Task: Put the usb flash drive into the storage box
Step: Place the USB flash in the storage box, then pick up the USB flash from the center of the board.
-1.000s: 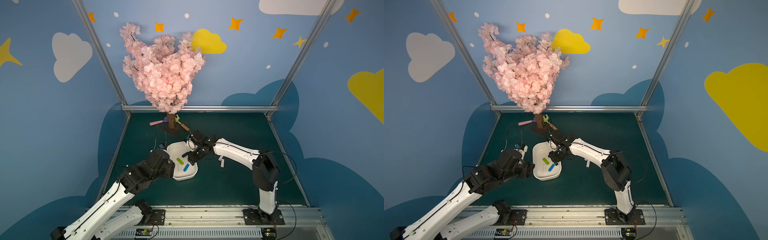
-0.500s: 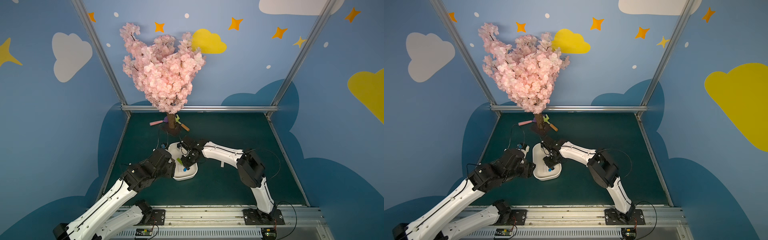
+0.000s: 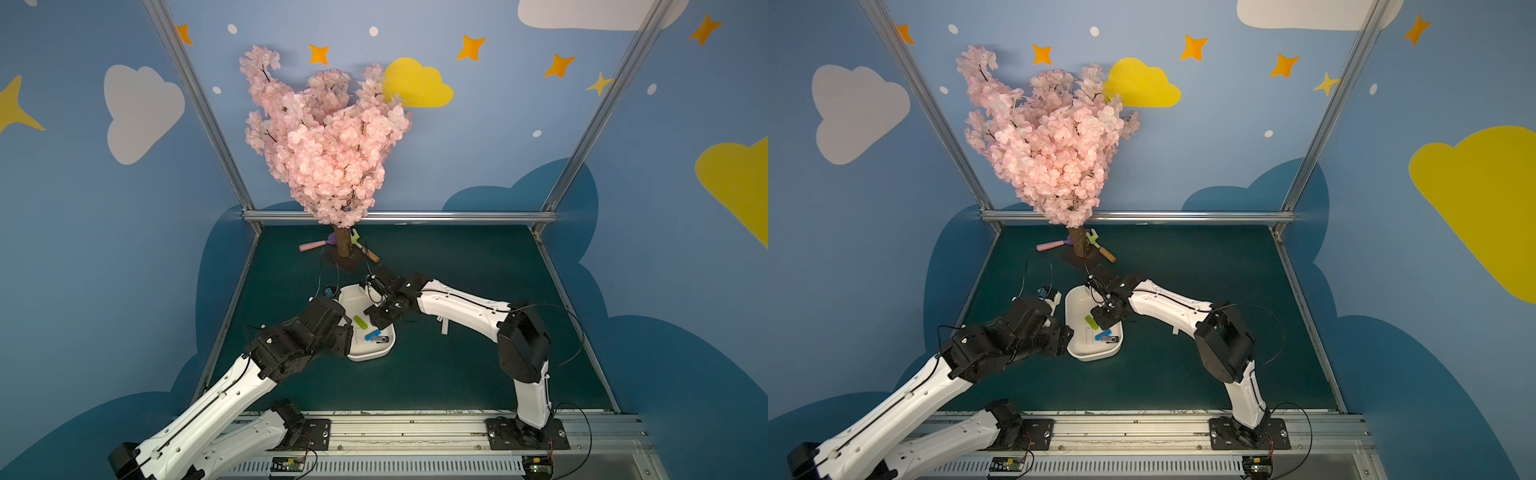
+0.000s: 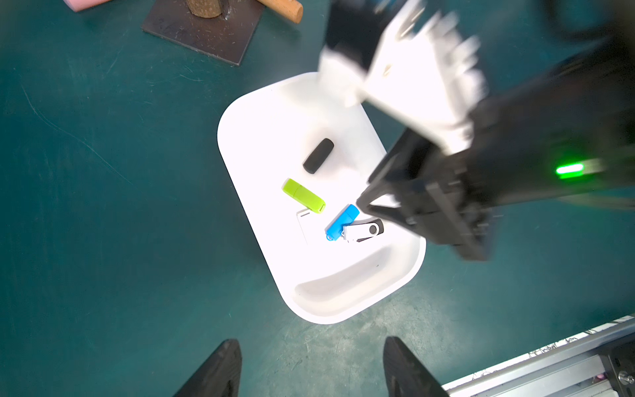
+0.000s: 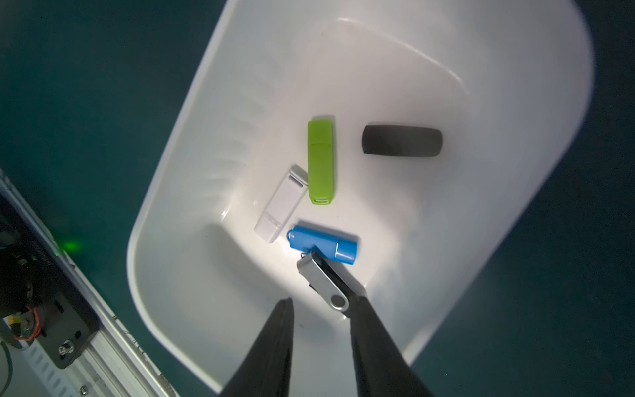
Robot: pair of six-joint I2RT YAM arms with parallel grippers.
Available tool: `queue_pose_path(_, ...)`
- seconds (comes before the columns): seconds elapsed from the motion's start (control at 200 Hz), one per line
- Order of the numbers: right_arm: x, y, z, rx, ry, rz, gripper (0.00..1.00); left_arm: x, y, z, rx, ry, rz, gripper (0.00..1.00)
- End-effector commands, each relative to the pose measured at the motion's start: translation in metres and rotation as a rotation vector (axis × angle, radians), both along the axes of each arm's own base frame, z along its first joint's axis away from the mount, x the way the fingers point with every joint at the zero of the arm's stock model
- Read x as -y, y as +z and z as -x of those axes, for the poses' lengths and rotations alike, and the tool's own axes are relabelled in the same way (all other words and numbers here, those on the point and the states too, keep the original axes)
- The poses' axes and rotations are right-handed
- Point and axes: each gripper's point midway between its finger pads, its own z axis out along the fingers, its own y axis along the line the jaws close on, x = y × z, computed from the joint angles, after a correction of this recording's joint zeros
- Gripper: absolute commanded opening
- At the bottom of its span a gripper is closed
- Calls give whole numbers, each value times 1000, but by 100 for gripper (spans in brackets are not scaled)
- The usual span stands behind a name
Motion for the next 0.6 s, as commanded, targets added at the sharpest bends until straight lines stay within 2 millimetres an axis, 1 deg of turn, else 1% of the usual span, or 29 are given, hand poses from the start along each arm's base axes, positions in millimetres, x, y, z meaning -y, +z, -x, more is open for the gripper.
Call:
queue_pose_path(0.0, 35, 57, -12, 118, -63, -60, 34, 8, -4, 4, -23, -44, 11, 69)
queue_pose_path(0.075, 68, 85, -19, 191, -137, -102, 35, 16, -7, 5, -45, -79, 25, 69)
queue_pose_path(0.095, 79, 87, -22, 211, -167, -98, 35, 20, -8, 6, -53, -97, 35, 69)
queue_pose_path(0.1, 82, 91, -23, 220, -176, -105, 35, 21, -8, 7, -55, -102, 37, 69)
queue_pose_path(0.11, 88, 93, -25, 230, -195, -106, 36, 23, -8, 7, -60, -114, 42, 69)
queue_pose_path(0.16, 117, 103, -30, 280, -266, -134, 41, 37, -8, 11, -84, -175, 79, 68)
queue_pose_path(0.19, 133, 106, -34, 300, -314, -161, 48, 44, -8, 12, -98, -201, 102, 68)
queue_pose_path(0.235, 159, 103, -41, 320, -400, -197, 61, 54, -7, 11, -110, -217, 136, 68)
queue_pose_path(0.255, 171, 100, -46, 322, -459, -217, 63, 59, -7, 11, -117, -221, 148, 68)
queue_pose_path(0.26, 173, 102, -47, 329, -470, -227, 63, 60, -7, 10, -120, -222, 150, 68)
queue_pose_path(0.285, 186, 93, -51, 321, -515, -245, 64, 67, -8, 10, -133, -231, 161, 67)
queue_pose_path(0.32, 203, 88, -54, 300, -569, -279, 67, 78, -9, 9, -150, -249, 165, 67)
queue_pose_path(0.36, 222, 83, -57, 275, -635, -302, 67, 92, -11, 7, -159, -271, 144, 67)
queue_pose_path(0.37, 227, 79, -57, 265, -650, -300, 67, 95, -14, 7, -165, -273, 131, 67)
queue_pose_path(0.385, 234, 74, -59, 256, -676, -301, 67, 100, -13, 5, -158, -280, 118, 67)
queue_pose_path(0.44, 256, 61, -63, 244, -747, -302, 67, 119, -21, -2, -167, -285, 53, 67)
queue_pose_path(0.511, 282, 45, -67, 245, -827, -267, 66, 150, -32, -7, -209, -305, 26, 66)
queue_pose_path(0.546, 292, 38, -68, 232, -873, -260, 64, 166, -36, -11, -228, -309, 18, 66)
queue_pose_path(0.596, 299, 32, -70, 215, -910, -274, 62, 189, -46, -16, -270, -312, 10, 66)
